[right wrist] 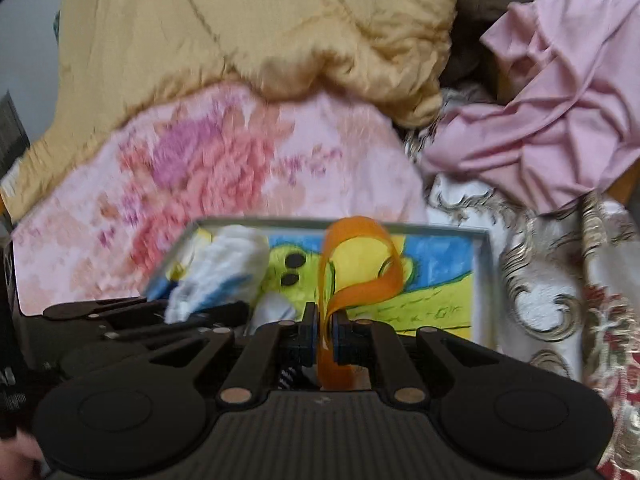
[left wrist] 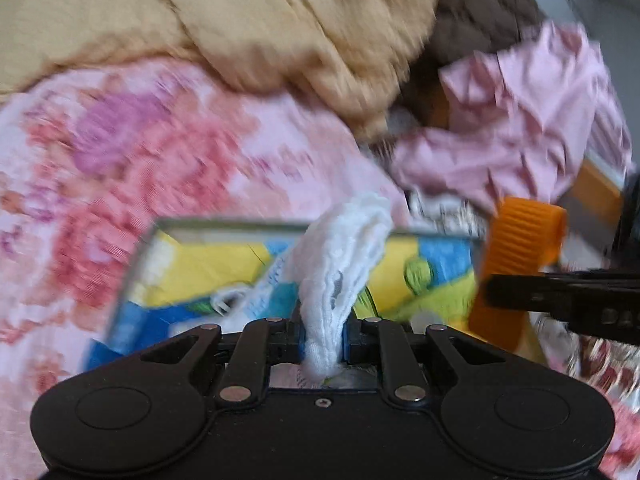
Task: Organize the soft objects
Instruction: 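Lower both grippers into the tray and open them, releasing towel and slipper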
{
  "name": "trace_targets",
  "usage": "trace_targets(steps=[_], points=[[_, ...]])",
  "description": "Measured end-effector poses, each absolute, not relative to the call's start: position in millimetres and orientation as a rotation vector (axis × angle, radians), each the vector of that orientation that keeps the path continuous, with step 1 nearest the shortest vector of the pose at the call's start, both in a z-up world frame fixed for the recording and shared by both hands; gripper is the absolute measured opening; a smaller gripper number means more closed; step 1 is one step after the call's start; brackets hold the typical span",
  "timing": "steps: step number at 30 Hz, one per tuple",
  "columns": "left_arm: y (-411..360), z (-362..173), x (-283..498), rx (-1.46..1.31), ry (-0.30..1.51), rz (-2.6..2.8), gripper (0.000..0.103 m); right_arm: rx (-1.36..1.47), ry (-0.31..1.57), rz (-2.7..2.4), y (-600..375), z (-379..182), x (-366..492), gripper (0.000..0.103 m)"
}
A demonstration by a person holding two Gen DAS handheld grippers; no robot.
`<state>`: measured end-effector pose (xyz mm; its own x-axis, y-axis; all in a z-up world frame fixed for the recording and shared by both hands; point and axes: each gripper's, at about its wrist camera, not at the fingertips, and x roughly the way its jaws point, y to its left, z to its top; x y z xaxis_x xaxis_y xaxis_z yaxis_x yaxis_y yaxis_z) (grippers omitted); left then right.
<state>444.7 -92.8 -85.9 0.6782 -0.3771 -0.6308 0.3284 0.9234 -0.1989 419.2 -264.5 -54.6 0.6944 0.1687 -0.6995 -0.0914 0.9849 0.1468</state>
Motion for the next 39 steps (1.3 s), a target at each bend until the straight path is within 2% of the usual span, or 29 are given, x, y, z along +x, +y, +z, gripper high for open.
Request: trace_targets(steps=[7, 9, 11, 18, 21, 23, 24, 25, 27, 28, 30, 32, 34, 39], points=[[-115, -111, 453, 0.010, 0.775, -0.403, 0.018, 0.092, 0.834, 0.133, -257, -70, 440, 0.009], [-115, -112, 456, 0.016, 0.780, -0.399, 0.019, 0.098, 0.840, 0.131, -257, -71, 443, 0.013], [-115, -112, 457, 0.025, 0.783, -0.396, 0.020, 0.106, 0.840, 0.127, -260, -70, 443, 0.023], [-112, -113, 456, 0.008, 0.781, -0.394, 0.028, 0.138, 0.832, 0.116, -272, -67, 438, 0.030], [-110, -112, 454, -0.009, 0.781, -0.392, 0.035, 0.152, 0.823, 0.120, -277, -63, 432, 0.041], [-108, -110, 451, -0.018, 0.778, -0.389, 0.044, 0.164, 0.809, 0.122, -282, -57, 427, 0.052], [-106, -109, 450, -0.024, 0.775, -0.386, 0.057, 0.172, 0.802, 0.121, -284, -54, 424, 0.054], [-104, -108, 447, -0.034, 0.767, -0.383, 0.073, 0.179, 0.791, 0.118, -287, -51, 420, 0.057], [-99, -104, 439, -0.049, 0.735, -0.379, 0.087, 0.184, 0.775, 0.119, -290, -44, 412, 0.060], [-98, -102, 435, -0.045, 0.719, -0.368, 0.091, 0.184, 0.764, 0.120, -292, -39, 407, 0.065], [-93, -98, 426, -0.035, 0.703, -0.346, 0.095, 0.192, 0.738, 0.125, -296, -30, 394, 0.075], [-87, -93, 418, -0.038, 0.691, -0.340, 0.095, 0.206, 0.706, 0.133, -300, -20, 379, 0.089], [-81, -87, 406, -0.046, 0.670, -0.337, 0.097, 0.218, 0.668, 0.149, -301, -10, 361, 0.095], [-71, -68, 367, -0.047, 0.613, -0.346, 0.102, 0.233, 0.630, 0.193, -298, 13, 321, 0.102]])
